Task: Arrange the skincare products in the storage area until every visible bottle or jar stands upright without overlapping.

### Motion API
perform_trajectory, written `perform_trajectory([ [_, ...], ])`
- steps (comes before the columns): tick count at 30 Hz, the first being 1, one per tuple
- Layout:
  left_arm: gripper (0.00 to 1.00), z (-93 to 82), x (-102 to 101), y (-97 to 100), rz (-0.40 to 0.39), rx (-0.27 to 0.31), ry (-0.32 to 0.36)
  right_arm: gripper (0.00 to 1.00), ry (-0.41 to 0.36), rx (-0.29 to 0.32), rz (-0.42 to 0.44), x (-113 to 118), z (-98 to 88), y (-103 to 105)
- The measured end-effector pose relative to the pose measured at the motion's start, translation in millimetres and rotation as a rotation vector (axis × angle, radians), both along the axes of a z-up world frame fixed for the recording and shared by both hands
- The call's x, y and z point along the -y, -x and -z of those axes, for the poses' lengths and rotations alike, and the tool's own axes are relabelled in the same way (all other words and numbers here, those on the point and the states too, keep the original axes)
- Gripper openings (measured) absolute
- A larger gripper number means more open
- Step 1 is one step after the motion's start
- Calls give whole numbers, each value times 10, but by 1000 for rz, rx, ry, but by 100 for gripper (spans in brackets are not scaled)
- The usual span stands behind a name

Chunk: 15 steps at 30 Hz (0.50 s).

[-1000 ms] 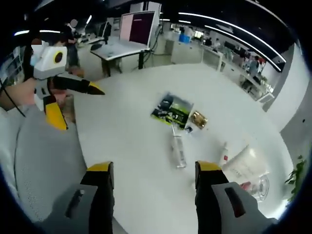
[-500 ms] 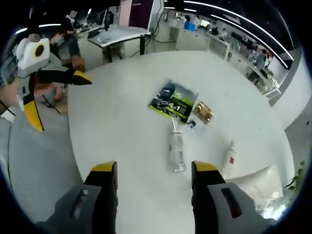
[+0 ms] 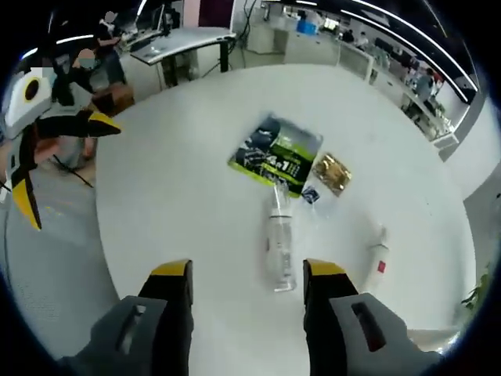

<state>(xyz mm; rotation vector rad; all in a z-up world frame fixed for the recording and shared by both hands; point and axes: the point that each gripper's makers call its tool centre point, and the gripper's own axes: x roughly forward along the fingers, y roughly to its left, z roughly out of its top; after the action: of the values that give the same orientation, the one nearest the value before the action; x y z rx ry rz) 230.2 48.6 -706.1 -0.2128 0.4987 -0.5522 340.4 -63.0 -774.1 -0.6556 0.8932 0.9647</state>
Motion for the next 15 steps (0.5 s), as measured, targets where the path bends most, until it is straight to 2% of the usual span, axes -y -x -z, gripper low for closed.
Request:
perform_trajectory([
  [6,78,23,17,6,5,-9,-8,53,27,8,-20,-42,86,-109],
  [15,77,59,12,21,15,-22,-30,51,78,-15,-29,-85,311,-266],
])
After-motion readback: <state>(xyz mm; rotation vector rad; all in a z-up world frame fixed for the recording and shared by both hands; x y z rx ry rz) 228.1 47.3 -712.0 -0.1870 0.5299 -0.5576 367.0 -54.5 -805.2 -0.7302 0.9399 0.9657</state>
